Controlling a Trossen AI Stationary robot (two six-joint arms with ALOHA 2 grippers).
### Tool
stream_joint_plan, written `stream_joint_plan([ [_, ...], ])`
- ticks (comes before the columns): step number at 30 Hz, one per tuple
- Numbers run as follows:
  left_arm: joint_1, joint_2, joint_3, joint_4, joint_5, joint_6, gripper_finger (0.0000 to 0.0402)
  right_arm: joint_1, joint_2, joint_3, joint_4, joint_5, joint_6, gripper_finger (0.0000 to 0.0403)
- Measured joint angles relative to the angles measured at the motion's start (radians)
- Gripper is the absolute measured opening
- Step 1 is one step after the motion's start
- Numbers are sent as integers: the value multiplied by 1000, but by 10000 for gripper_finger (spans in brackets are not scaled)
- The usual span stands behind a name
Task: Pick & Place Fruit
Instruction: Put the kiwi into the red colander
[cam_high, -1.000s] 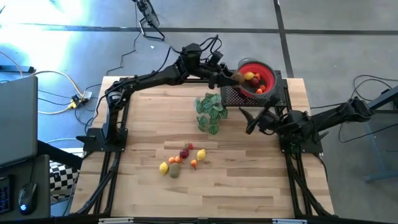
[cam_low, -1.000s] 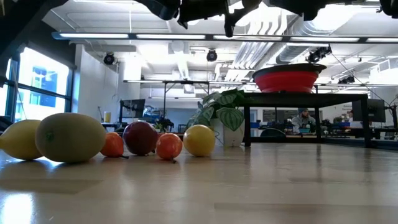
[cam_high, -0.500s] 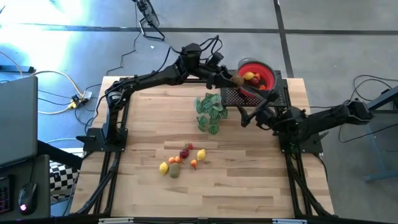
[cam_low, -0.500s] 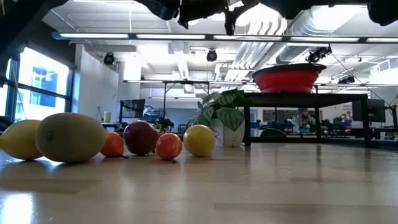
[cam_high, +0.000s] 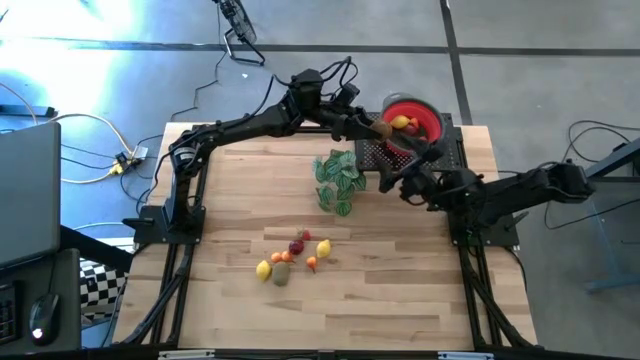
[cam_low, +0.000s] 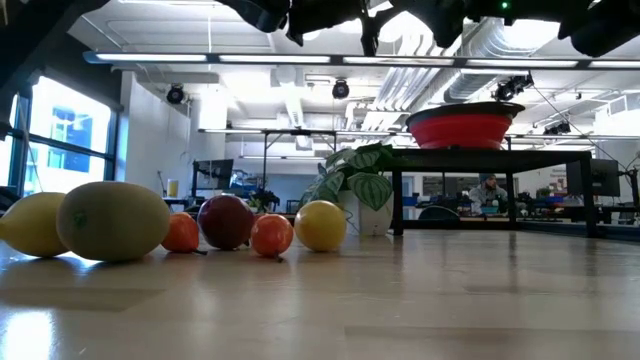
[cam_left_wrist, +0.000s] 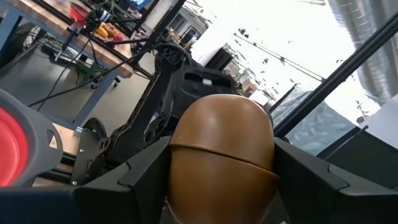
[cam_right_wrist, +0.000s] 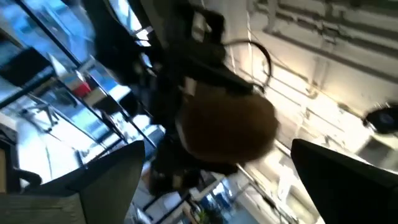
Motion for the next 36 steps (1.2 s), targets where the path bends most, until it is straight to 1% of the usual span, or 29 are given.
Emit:
stream_joint_plan([
  [3,0,0,0,0,-3,0,239,-11,1,0,-13,-59,0,396],
  [10,-32,6,0,-8,-8,0,239,-41,1,0,-9,-119,1,396],
  [16,-53,6,0,-23,-58,50,239,-44,0,0,-3,-119,1,396],
  [22,-53,6,0,-64,-80,49,239,-43,0,0,3,-161,-9,396],
  [36,-73,6,0,-83,-89,51,239,-65,0,0,4,-169,3,396],
])
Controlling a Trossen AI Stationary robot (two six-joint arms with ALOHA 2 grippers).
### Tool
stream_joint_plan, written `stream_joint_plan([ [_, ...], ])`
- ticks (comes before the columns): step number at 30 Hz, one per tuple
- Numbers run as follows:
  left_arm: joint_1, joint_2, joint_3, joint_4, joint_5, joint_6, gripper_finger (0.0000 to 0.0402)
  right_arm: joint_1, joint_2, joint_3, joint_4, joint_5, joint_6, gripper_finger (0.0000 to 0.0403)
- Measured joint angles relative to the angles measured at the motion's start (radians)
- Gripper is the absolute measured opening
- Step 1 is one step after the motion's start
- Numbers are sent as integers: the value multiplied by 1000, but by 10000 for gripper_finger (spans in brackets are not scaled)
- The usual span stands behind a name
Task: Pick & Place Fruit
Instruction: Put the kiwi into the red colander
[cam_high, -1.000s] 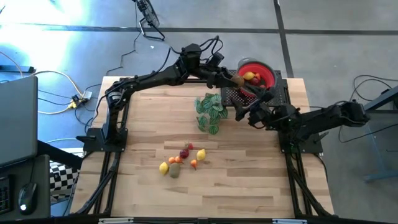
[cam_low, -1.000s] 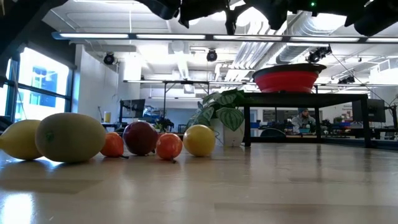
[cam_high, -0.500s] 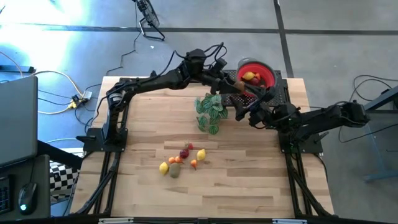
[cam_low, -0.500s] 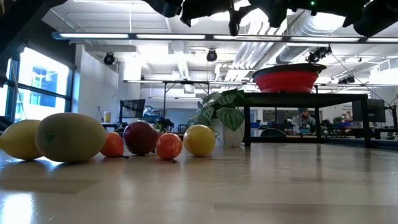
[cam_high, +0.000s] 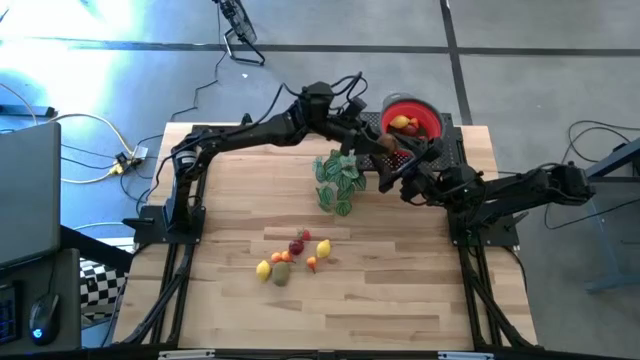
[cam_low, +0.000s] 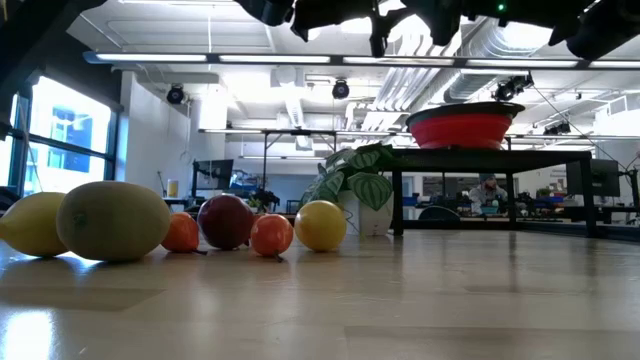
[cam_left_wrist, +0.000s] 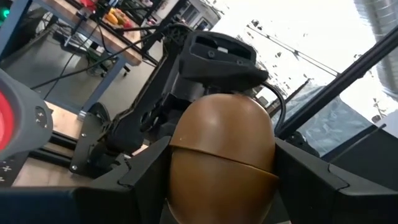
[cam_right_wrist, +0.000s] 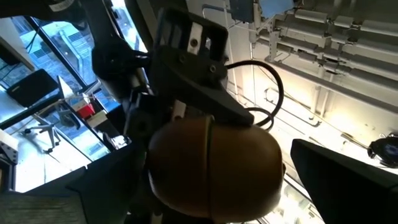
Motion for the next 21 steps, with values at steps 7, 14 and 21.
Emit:
stream_joint_plan([
  [7,0,0,0,1,-4,2,239,-5,0,0,0,0,1,396],
  [14,1,0,0,1,-5,2,239,-5,0,0,-6,0,2,342],
  [21,1,0,0,1,-7,9,239,-4,0,0,-7,0,0,305],
])
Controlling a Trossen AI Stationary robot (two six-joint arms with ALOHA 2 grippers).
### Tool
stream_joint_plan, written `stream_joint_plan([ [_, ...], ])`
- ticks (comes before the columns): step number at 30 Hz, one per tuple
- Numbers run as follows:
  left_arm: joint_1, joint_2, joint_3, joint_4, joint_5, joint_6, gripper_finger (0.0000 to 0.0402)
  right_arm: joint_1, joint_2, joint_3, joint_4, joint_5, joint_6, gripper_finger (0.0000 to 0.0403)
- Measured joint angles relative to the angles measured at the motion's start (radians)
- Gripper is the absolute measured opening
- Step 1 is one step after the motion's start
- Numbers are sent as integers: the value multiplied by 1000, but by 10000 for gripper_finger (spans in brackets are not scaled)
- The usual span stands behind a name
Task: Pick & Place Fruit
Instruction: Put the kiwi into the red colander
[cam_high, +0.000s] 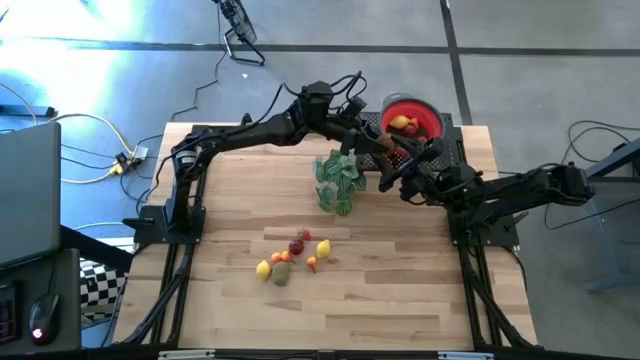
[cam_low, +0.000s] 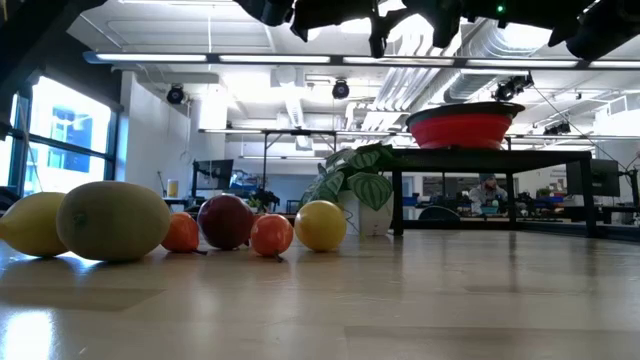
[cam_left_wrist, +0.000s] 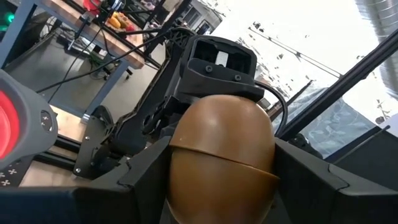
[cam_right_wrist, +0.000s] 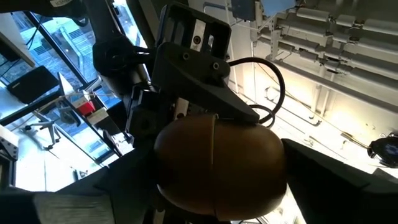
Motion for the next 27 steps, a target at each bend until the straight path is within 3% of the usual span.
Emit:
stream_joint_plan([
  [6,0,0,0,1,-1,21,239,0,0,0,0,0,4,335],
  [12,0,0,0,1,0,30,252,0,0,0,0,0,1,306],
  [21,0,1,0,16,1,98,292,0,0,0,1,1,4,326],
  [27,1,1,0,32,-2,98,294,0,0,0,0,24,3,305],
])
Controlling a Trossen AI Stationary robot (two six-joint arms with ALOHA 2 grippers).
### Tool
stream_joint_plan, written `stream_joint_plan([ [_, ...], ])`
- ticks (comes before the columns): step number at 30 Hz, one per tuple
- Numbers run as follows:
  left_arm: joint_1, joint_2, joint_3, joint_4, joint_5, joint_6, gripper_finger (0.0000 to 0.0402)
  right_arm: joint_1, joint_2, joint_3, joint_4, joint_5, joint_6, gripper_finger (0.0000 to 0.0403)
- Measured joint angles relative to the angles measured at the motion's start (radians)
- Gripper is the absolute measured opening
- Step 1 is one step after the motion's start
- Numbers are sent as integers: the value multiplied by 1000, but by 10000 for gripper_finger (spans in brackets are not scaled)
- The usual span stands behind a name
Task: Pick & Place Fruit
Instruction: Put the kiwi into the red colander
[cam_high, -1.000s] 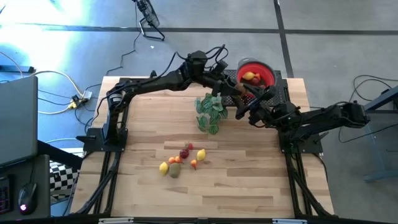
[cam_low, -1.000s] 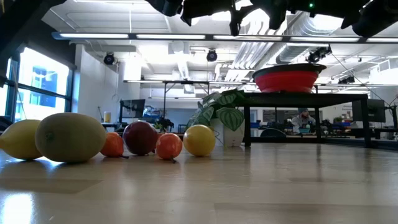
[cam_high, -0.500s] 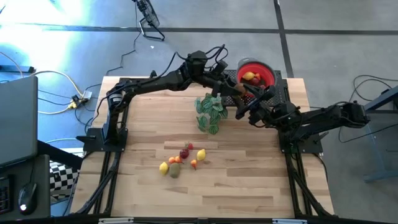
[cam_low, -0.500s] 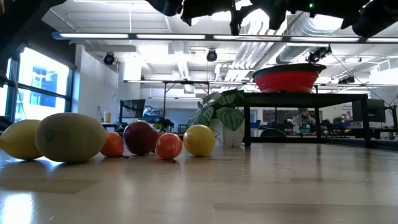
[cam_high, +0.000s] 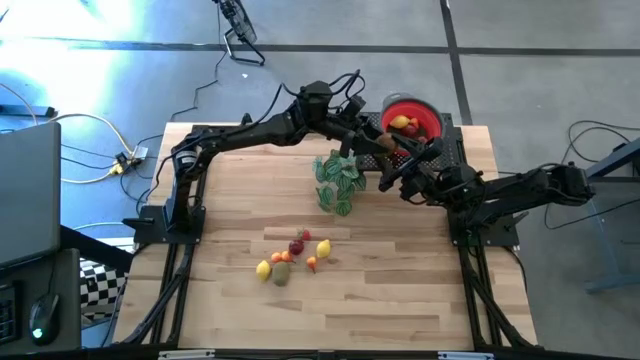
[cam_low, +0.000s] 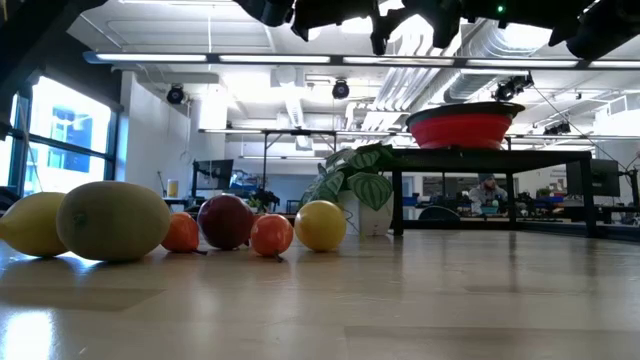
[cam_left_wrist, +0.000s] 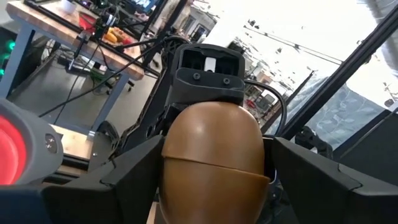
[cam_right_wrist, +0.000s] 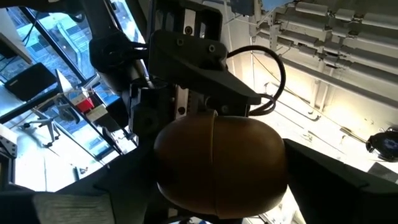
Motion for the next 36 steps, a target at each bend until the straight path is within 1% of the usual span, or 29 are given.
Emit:
stream_joint_plan([
  [2,7,0,0,-1,-2,0,294,0,0,0,0,2,0,306],
  [7,42,0,0,0,-4,20,295,0,0,0,0,15,0,323],
  [12,86,0,0,6,-15,26,295,0,0,0,6,75,-2,305],
  [14,103,0,0,5,-15,26,295,-1,0,0,8,99,-6,305],
  [18,139,0,0,6,-15,44,295,-32,0,0,8,132,0,324],
  [21,164,0,0,6,-14,52,295,-74,0,0,7,194,46,324],
  [25,181,0,0,4,-15,52,294,-141,0,0,1,280,107,306],
  [28,182,0,0,4,-13,52,294,-190,0,0,-8,339,165,310],
  [32,182,0,0,2,-13,52,294,-251,0,0,-82,417,291,329],
  [34,182,0,0,2,-13,52,294,-279,0,0,-140,448,367,328],
  [36,182,0,0,1,-13,52,294,-307,0,0,-206,457,444,319],
])
